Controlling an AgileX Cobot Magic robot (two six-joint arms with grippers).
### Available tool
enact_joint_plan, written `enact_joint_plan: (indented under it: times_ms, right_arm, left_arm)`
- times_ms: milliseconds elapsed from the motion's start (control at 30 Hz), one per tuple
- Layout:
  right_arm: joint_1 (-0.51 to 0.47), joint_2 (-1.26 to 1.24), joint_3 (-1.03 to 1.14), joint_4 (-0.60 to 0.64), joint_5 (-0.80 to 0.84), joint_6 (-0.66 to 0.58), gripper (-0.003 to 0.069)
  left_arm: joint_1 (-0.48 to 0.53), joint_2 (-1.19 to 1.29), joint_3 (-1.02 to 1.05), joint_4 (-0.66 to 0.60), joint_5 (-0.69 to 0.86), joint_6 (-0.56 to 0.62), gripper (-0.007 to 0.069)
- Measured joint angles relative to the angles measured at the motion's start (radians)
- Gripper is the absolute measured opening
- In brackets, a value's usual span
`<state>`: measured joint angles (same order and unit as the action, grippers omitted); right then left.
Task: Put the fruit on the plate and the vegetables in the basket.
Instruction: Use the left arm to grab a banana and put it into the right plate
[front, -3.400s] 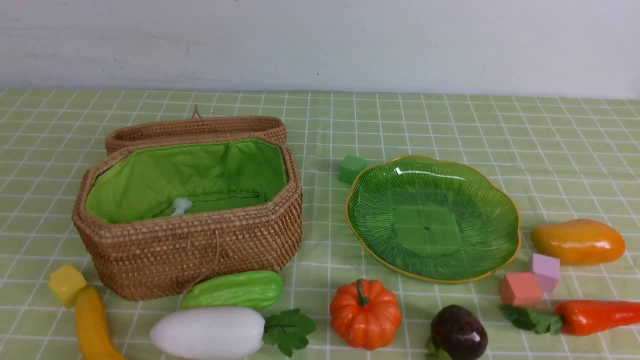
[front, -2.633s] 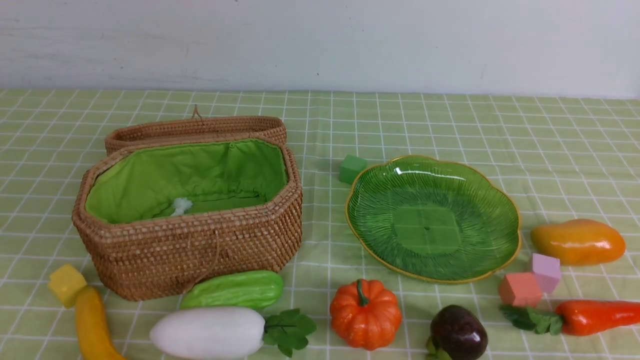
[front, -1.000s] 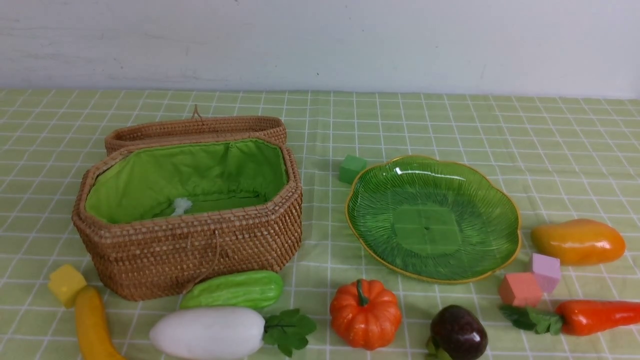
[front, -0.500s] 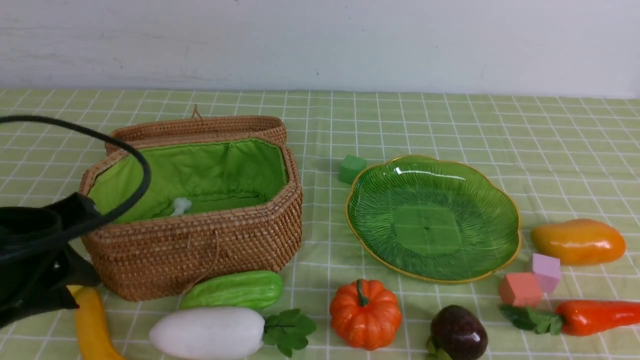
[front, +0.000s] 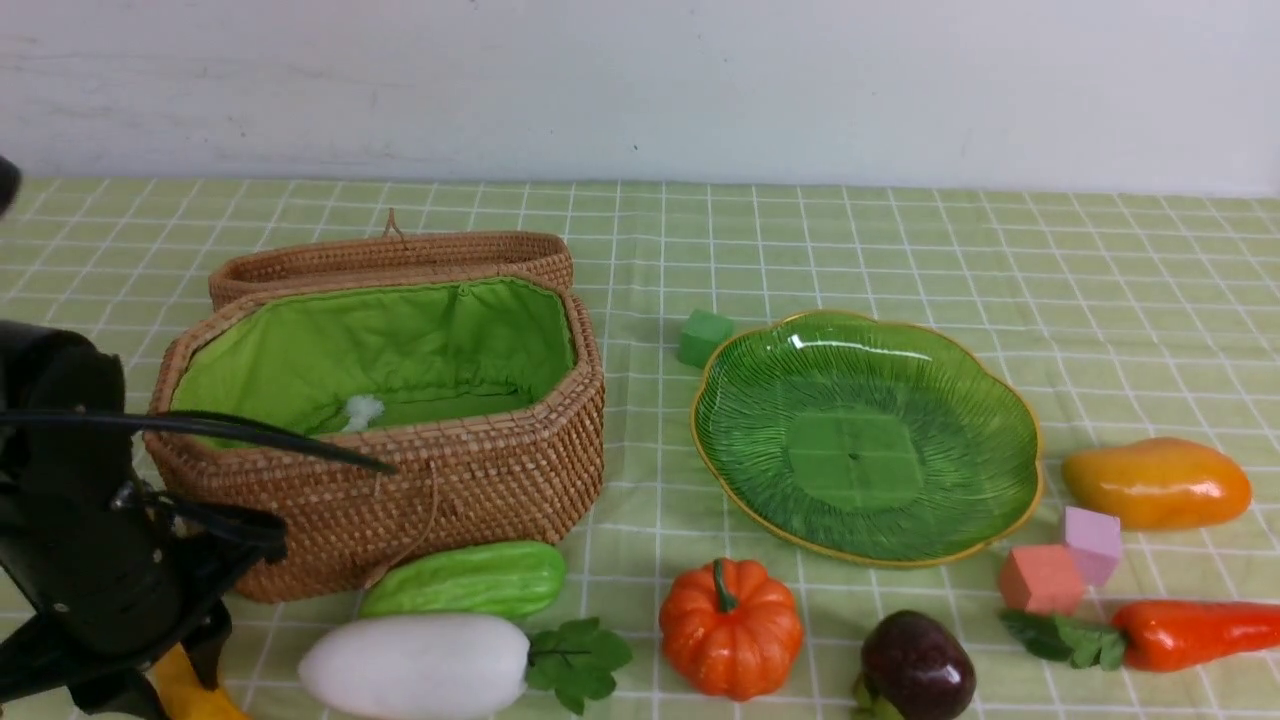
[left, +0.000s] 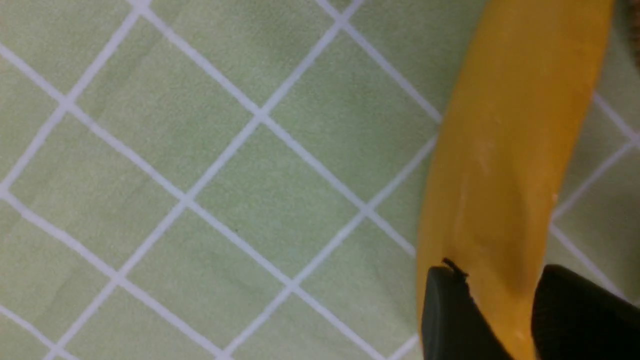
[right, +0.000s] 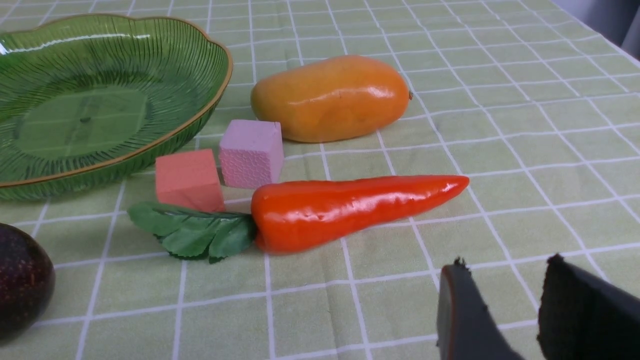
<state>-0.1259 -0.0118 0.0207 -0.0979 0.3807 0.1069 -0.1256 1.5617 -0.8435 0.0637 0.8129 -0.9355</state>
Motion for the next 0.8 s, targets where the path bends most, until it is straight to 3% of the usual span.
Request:
enact_joint_plan:
  times_ms: [133, 500, 600, 800]
  right_arm:
    - [0.000, 0.000, 0.000, 0.000, 0.000, 0.000, 0.0242]
    - [0.000, 0.000, 0.000, 0.000, 0.000, 0.000, 0.0242]
    - [0.000, 0.000, 0.000, 0.000, 0.000, 0.000, 0.0242]
    - [0.000, 0.000, 0.000, 0.000, 0.000, 0.000, 0.0242]
  left_arm:
    - [0.000, 0.028, -0.017, 0.001, 0.000, 0.006, 0.0261]
    - [0.000, 0.048, -0.014, 0.013, -0.038, 0.092, 0.0437]
    - [0.000, 0.048, -0.014, 0.013, -0.050, 0.102, 0.0426]
    - [0.000, 0.048, -0.014, 0.011, -0.048, 0.120, 0.0316]
